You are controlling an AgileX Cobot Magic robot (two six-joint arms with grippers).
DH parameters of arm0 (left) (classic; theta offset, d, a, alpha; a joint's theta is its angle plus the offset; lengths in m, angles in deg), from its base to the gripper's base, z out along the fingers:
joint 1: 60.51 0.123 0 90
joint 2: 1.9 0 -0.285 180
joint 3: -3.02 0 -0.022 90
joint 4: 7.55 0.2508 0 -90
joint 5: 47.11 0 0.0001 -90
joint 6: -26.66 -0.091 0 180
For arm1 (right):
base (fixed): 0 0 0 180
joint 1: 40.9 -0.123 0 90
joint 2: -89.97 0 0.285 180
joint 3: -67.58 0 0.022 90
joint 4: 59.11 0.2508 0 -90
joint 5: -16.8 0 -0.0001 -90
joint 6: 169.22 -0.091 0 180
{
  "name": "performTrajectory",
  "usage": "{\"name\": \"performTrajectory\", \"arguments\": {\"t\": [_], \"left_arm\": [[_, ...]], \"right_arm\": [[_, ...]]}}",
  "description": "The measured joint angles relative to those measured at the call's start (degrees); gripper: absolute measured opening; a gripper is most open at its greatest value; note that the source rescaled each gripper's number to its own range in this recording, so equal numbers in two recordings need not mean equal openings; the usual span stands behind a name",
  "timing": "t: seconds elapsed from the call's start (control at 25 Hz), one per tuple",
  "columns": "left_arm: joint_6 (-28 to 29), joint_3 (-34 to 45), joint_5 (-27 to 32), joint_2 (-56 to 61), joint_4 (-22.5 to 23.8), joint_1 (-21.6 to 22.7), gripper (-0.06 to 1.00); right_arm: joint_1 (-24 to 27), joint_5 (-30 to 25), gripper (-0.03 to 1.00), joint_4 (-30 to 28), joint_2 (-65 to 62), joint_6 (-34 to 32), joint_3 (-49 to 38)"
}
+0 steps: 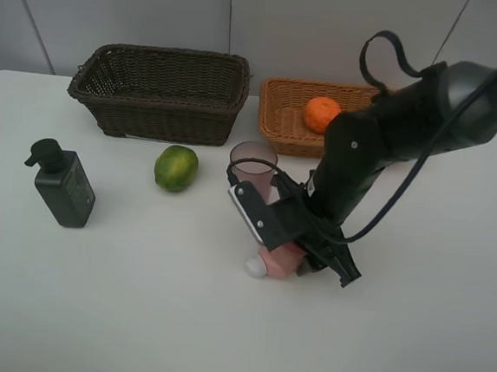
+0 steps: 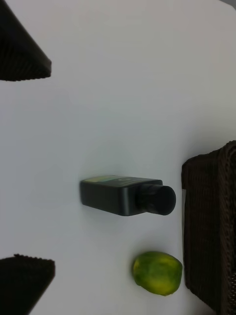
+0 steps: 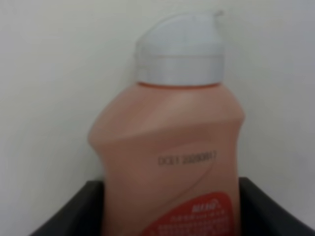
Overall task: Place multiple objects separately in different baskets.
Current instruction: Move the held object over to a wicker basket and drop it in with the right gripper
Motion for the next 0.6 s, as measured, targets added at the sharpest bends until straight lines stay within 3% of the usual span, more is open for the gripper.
{"name": "performTrajectory", "arguments": {"t": [0.12, 0.36, 0.6], "left_arm": [[0.0, 0.0, 0.0, 0.0, 0.0, 0.0, 0.92], [0.0, 0.0, 0.0, 0.0, 0.0, 0.0, 0.92], [0.0, 0.0, 0.0, 0.0, 0.0, 0.0, 0.92]], "right_arm": [[0.0, -1.6, 0.02, 0.1, -3.1, -5.7, 0.0], [0.0, -4.2, 0.02, 2.7, -9.4, -23.3, 0.9], [0.0, -15.1, 0.02, 5.7, -11.6, -39.8, 9.3]]}}
